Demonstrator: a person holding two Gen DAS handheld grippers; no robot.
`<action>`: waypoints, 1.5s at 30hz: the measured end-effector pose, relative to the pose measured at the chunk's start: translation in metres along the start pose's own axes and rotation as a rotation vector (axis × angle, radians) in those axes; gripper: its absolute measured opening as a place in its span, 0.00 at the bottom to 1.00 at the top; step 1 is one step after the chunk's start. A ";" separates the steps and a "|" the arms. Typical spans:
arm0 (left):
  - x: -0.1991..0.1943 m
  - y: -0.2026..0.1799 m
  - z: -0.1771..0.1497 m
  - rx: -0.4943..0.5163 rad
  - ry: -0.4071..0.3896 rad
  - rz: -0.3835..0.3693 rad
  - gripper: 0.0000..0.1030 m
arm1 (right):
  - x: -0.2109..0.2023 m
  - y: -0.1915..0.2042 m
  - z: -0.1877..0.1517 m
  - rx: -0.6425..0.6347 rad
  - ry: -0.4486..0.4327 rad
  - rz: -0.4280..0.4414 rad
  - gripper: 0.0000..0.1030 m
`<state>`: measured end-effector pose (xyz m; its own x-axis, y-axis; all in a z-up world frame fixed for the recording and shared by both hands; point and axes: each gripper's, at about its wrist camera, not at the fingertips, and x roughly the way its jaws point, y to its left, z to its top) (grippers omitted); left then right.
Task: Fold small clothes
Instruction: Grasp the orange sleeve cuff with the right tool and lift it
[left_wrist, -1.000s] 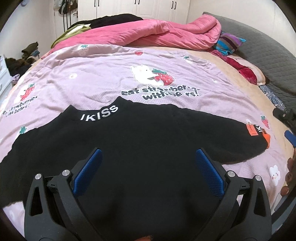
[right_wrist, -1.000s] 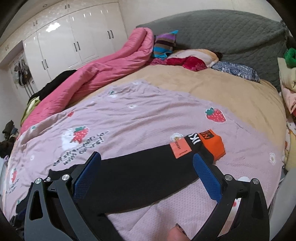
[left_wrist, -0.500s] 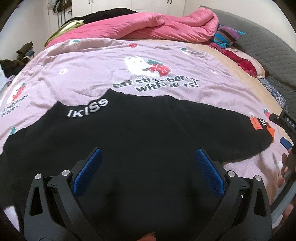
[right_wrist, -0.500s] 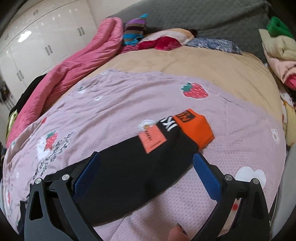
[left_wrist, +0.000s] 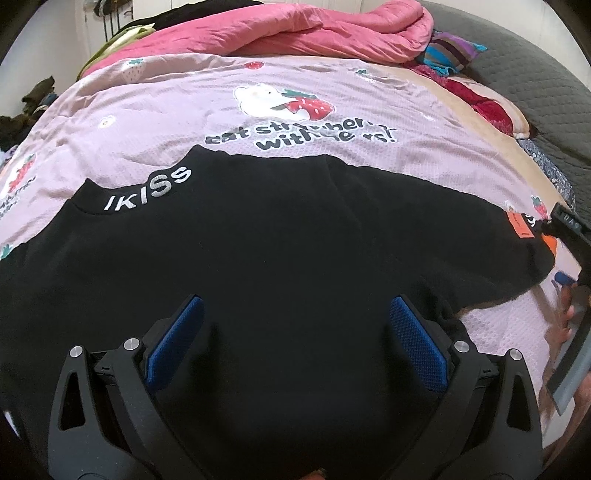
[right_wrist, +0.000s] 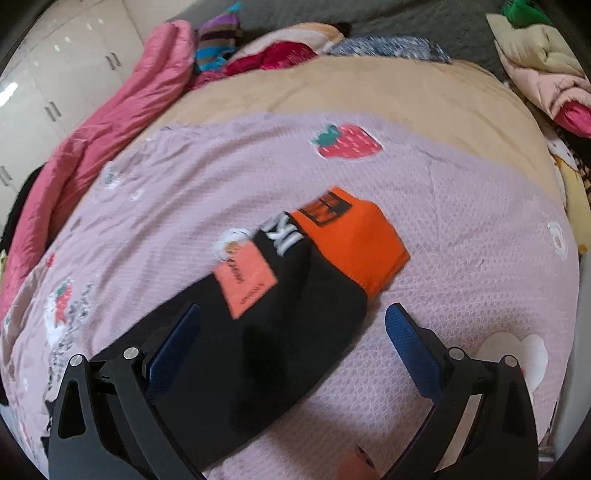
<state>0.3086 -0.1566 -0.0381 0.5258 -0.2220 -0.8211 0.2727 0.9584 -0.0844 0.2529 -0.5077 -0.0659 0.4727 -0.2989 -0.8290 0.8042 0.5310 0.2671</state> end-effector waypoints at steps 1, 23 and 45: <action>0.000 0.001 0.000 -0.001 -0.002 -0.001 0.92 | 0.004 -0.002 -0.001 0.018 0.012 0.003 0.96; -0.029 0.035 0.012 -0.111 -0.030 -0.078 0.92 | -0.008 -0.040 0.017 0.164 -0.119 0.304 0.13; -0.085 0.095 0.003 -0.258 -0.128 -0.079 0.92 | -0.100 0.052 -0.013 -0.147 -0.211 0.563 0.12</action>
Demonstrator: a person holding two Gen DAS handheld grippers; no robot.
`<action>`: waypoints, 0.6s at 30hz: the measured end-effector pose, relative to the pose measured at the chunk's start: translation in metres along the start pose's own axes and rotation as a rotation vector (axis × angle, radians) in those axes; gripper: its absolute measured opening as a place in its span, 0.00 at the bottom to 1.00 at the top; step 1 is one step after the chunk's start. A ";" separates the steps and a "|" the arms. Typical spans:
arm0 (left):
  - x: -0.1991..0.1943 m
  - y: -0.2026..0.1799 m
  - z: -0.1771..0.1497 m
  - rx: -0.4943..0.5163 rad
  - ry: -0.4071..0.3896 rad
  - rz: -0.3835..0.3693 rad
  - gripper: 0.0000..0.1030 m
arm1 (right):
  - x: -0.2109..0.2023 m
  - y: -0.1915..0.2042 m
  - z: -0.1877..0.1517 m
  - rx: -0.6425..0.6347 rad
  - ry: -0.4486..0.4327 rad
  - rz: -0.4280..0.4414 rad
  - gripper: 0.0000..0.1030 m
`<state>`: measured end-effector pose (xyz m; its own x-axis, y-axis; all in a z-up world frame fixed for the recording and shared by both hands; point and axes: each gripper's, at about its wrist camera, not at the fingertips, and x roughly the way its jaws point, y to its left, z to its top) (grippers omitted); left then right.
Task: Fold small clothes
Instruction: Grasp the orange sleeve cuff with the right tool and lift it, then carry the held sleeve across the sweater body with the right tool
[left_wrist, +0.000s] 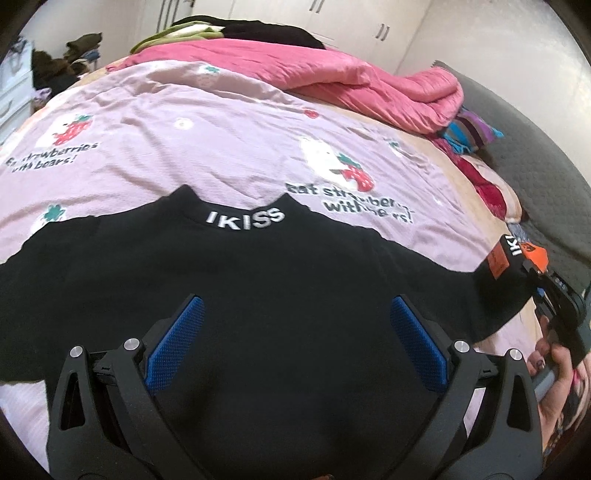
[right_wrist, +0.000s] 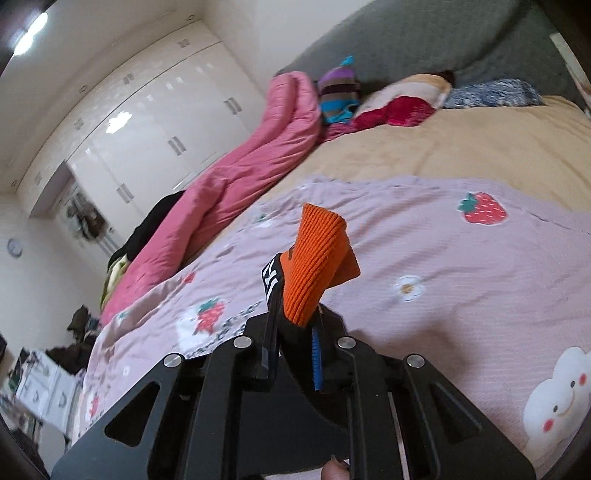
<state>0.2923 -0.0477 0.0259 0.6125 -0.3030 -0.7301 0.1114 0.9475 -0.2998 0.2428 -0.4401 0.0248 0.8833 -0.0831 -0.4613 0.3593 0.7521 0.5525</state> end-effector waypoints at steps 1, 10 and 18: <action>-0.001 0.003 0.001 -0.010 -0.005 0.004 0.92 | 0.000 0.005 -0.001 -0.010 0.007 0.012 0.12; -0.011 0.025 0.006 -0.044 -0.026 0.035 0.92 | -0.007 0.066 -0.016 -0.179 0.061 0.161 0.12; -0.010 0.053 0.009 -0.103 -0.010 0.028 0.92 | -0.005 0.107 -0.036 -0.274 0.121 0.253 0.12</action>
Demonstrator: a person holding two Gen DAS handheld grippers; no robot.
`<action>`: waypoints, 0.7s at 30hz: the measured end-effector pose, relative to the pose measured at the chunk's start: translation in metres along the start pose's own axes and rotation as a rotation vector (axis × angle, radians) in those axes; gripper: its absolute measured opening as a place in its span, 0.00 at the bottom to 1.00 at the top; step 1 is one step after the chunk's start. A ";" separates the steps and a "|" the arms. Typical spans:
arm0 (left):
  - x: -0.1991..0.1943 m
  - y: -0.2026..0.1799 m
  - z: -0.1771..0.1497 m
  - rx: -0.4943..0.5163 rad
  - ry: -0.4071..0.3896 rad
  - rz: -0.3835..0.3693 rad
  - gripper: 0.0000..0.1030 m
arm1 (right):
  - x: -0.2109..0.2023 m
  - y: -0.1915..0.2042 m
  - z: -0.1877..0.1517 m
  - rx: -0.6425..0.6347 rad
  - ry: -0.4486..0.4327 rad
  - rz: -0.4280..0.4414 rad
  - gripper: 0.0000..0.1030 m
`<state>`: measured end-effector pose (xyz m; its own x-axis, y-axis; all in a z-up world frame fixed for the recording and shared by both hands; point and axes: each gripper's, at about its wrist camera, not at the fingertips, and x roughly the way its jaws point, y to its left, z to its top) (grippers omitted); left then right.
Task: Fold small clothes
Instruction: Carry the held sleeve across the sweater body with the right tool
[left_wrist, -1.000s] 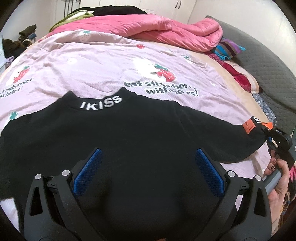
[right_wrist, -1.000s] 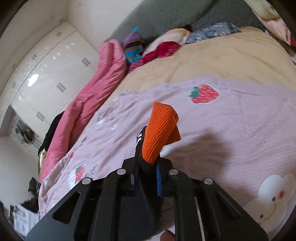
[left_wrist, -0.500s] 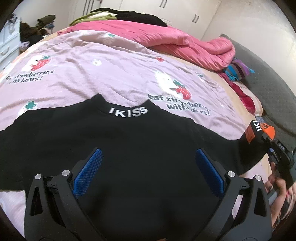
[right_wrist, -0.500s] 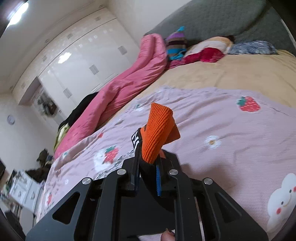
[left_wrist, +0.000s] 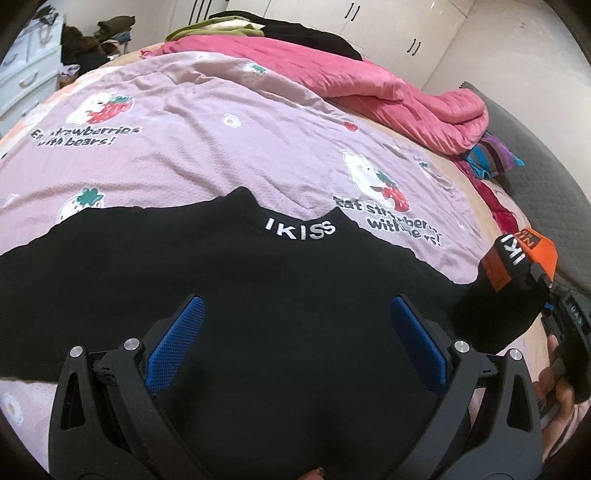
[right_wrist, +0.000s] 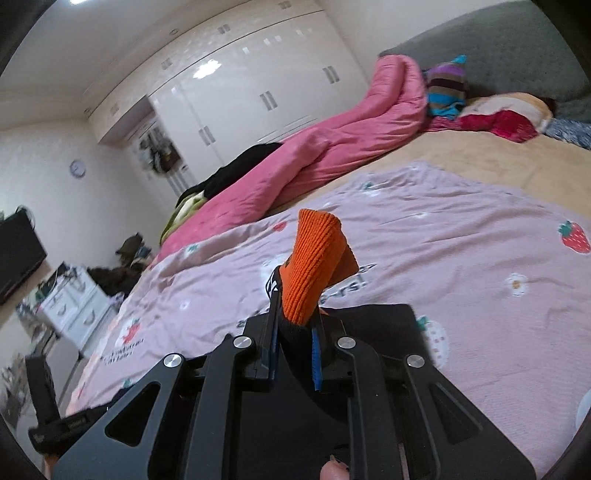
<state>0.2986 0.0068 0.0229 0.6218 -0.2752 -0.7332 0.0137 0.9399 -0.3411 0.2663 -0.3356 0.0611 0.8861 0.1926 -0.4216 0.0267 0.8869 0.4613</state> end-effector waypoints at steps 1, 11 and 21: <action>-0.001 0.002 0.001 -0.008 -0.001 -0.005 0.92 | 0.001 0.004 -0.001 -0.010 0.004 0.008 0.12; -0.001 0.028 0.003 -0.122 0.012 -0.086 0.92 | 0.016 0.037 -0.016 -0.099 0.049 0.049 0.12; 0.004 0.053 0.002 -0.216 0.031 -0.114 0.92 | 0.032 0.071 -0.038 -0.180 0.104 0.085 0.15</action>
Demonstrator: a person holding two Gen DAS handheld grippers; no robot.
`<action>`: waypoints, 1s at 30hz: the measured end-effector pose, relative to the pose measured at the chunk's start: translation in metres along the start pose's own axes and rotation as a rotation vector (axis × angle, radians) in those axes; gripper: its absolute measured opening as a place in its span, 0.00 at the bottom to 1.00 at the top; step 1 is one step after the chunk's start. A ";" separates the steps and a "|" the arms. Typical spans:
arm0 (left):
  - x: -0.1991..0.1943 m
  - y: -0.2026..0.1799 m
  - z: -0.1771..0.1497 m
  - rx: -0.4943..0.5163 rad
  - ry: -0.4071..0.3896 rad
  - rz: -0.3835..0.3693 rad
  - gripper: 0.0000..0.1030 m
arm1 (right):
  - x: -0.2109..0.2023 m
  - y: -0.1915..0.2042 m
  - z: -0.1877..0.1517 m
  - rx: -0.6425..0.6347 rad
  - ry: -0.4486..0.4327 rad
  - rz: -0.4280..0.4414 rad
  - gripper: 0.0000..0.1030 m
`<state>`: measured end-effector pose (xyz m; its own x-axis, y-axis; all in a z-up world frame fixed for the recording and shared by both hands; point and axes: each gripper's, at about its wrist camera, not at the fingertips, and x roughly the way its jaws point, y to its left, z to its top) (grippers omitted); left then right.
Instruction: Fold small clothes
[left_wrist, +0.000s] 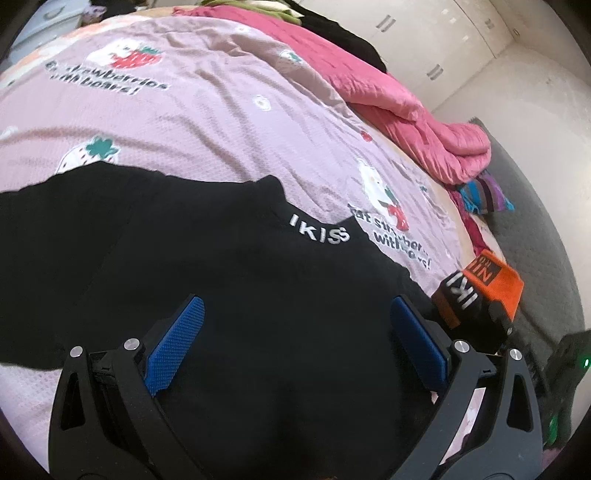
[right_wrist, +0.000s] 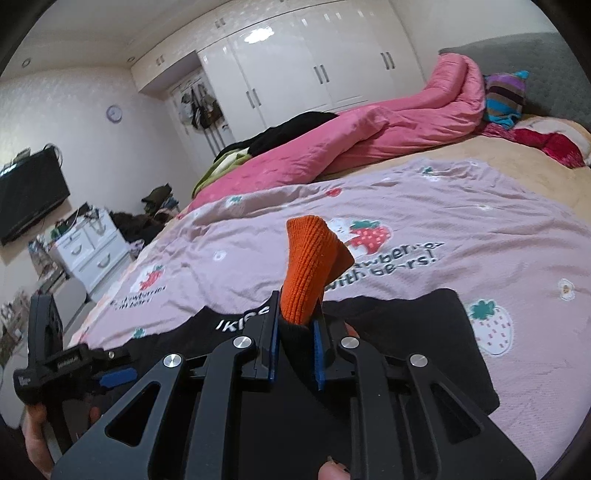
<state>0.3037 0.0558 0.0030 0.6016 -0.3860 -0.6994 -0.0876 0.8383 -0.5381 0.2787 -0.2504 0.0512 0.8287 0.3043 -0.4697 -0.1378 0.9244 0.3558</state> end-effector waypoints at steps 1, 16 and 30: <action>0.000 0.003 0.001 -0.012 -0.004 -0.004 0.92 | 0.003 0.006 -0.002 -0.017 0.008 0.003 0.15; 0.014 0.031 0.000 -0.116 0.059 -0.059 0.92 | 0.036 0.053 -0.038 -0.062 0.154 0.154 0.45; 0.056 -0.015 -0.044 0.015 0.197 -0.159 0.69 | 0.000 -0.015 -0.005 0.057 0.035 -0.015 0.58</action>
<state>0.3042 0.0047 -0.0489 0.4406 -0.5798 -0.6853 0.0084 0.7660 -0.6428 0.2781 -0.2627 0.0419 0.8107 0.2996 -0.5029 -0.0936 0.9144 0.3939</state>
